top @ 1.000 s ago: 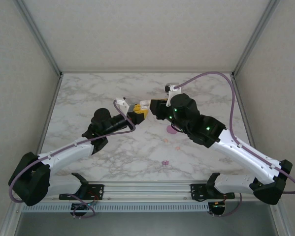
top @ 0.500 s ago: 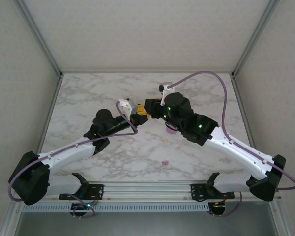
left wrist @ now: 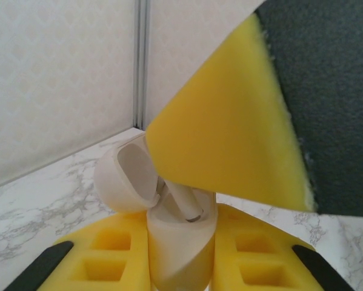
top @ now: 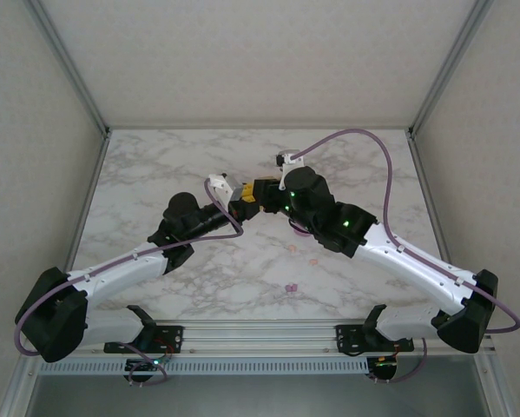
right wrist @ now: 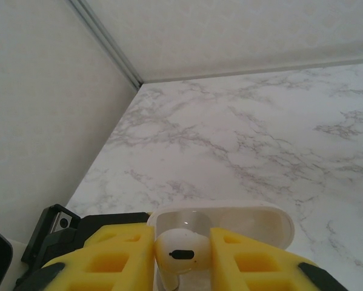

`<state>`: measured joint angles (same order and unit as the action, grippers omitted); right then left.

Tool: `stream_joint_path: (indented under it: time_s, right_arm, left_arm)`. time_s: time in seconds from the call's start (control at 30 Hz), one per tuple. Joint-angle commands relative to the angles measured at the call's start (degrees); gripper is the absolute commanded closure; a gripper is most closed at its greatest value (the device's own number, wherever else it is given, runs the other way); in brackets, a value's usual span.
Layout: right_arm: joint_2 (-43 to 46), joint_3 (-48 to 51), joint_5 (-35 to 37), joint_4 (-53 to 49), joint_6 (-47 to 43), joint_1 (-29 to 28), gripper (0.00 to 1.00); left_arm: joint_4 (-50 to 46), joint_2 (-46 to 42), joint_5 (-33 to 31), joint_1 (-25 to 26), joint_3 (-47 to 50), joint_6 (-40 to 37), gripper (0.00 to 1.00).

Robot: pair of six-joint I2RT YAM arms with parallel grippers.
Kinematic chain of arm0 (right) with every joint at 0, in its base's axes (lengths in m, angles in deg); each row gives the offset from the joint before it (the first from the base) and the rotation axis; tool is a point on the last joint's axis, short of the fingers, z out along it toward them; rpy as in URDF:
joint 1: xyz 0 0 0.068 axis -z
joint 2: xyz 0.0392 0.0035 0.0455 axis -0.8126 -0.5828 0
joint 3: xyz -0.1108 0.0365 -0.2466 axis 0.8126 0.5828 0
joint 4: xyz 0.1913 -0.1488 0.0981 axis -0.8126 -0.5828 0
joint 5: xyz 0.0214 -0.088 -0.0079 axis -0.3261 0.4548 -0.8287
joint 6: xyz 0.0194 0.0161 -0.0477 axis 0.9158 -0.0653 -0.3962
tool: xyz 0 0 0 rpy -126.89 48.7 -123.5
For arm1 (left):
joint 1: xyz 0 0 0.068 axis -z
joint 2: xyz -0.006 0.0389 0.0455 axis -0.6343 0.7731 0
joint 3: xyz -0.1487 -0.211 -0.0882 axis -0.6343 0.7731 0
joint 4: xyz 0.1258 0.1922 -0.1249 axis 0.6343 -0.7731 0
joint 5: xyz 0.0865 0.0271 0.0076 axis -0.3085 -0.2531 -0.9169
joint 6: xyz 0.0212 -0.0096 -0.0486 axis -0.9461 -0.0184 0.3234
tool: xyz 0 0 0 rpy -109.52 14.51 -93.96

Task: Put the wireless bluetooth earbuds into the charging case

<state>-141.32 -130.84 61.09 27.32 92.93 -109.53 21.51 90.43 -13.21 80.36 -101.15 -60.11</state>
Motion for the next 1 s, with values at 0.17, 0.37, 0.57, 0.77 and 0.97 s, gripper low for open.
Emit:
stream_joint_path:
  time_s: [0.17, 0.37, 0.57, 0.77, 0.97]
  right_arm:
    - [0.5, 1.9, -1.2, -2.3, 1.0, -0.5, 0.73]
    - [0.8, 1.2, -2.0, -3.5, 0.5, -0.5, 0.72]
    - [-0.9, -2.2, -7.2, -7.1, -1.8, -0.4, 0.68]
    - [-2.7, -5.5, -4.4, -13.5, -1.1, -0.5, 0.69]
    - [-2.6, -6.2, -3.5, -14.2, -1.2, -0.4, 0.69]
  left_arm:
    - [6.1, -2.1, -2.0, 0.5, -1.0, 1.1, 0.87]
    - [6.7, -1.9, -2.1, 0.5, -0.9, 1.0, 0.87]
    - [6.9, -1.9, -0.9, 0.5, -1.1, -0.4, 0.88]
    - [7.6, -2.3, -0.7, 0.5, -1.0, -0.6, 0.89]
    - [6.8, -3.1, -0.3, 0.5, -1.3, -1.2, 0.89]
